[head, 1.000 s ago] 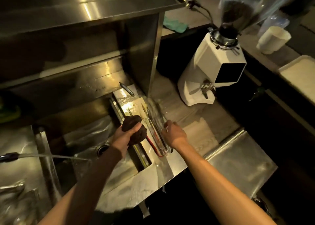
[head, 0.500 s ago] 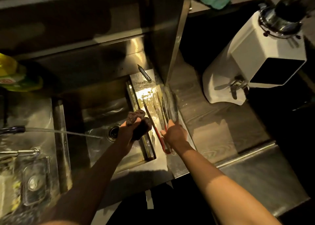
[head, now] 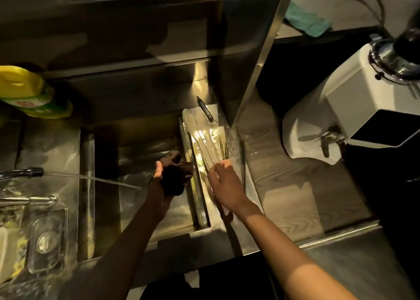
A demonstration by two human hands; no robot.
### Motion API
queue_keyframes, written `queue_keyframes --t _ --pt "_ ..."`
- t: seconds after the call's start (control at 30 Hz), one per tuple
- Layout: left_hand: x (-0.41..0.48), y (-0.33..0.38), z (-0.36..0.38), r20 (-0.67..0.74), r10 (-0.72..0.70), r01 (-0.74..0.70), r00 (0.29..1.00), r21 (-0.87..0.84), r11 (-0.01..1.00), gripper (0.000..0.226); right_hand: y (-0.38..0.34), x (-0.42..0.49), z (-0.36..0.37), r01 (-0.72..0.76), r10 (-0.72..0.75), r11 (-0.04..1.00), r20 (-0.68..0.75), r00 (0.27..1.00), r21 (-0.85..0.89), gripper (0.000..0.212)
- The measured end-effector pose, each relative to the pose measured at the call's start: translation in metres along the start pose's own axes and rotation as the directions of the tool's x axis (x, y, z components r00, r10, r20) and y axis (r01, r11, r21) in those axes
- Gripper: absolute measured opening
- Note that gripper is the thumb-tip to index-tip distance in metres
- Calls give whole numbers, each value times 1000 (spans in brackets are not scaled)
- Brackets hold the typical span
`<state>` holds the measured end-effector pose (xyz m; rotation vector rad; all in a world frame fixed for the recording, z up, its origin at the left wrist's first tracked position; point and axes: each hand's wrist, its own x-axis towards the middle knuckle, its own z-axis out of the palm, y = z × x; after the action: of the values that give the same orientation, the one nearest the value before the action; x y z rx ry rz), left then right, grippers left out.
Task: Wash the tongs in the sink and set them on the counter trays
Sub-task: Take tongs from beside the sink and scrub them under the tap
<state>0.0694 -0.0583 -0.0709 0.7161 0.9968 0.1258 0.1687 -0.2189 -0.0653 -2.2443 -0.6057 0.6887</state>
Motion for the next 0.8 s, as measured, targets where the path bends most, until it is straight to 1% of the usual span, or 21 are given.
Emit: queue_keyframes --t 0.07,0.13,0.2,0.27,0.3,0.37,0.4,0.43,0.5,0.53,0.57,0.63,0.67,0.7,0.77,0.8 --pt "3 9 -11 15 -14 15 1000 -78 997 63 -11 7 15 -17 16 999 48 999 28 45" --pt "4 19 -26 54 1 8 999 -158 987 62 -22 14 34 -24 23 1000 109 994 7 49" --pt "3 30 -47 69 29 -13 997 -229 973 58 -34 18 54 17 -18 1000 172 985 9 48" --pt "4 44 -72 73 58 -36 996 -276 961 52 -51 18 74 84 -89 996 219 972 30 42" --pt "3 50 -81 61 60 -41 996 -279 959 47 -60 18 82 111 -113 994 247 962 24 40" --pt "5 58 -103 42 48 -37 998 -238 971 31 -76 22 111 146 -117 987 332 936 -62 33" --pt "4 61 -110 14 38 -34 999 -191 981 25 -85 25 125 103 -80 993 340 937 -50 30" --pt "6 62 -117 -19 25 -28 1000 -142 989 25 -93 28 140 50 -36 998 348 937 -29 30" --pt "14 62 -130 -124 16 -20 992 -31 999 39 -102 38 162 -14 23 1000 361 932 -26 33" --pt "18 65 -138 -161 15 -15 987 -1 1000 46 -106 42 169 29 -4 998 362 932 -62 33" --pt "23 68 -145 -177 23 -22 984 7 1000 49 -107 44 175 89 -48 992 375 926 -92 30" --pt "34 73 -160 -192 64 -66 979 -4 998 35 -109 47 182 141 -93 986 415 905 -88 23" --pt "36 77 -165 -209 69 -78 975 -36 996 32 -110 49 186 161 -113 983 418 901 -82 24" --pt "37 80 -168 -212 60 -81 975 -95 992 36 -112 52 191 184 -137 980 418 898 -75 28" --pt "43 77 -171 -169 1 -47 986 -271 961 54 -113 59 196 172 -129 983 415 900 -68 38" --pt "44 75 -171 -140 -27 -19 990 -318 948 61 -112 60 199 153 -115 986 405 907 -61 41"
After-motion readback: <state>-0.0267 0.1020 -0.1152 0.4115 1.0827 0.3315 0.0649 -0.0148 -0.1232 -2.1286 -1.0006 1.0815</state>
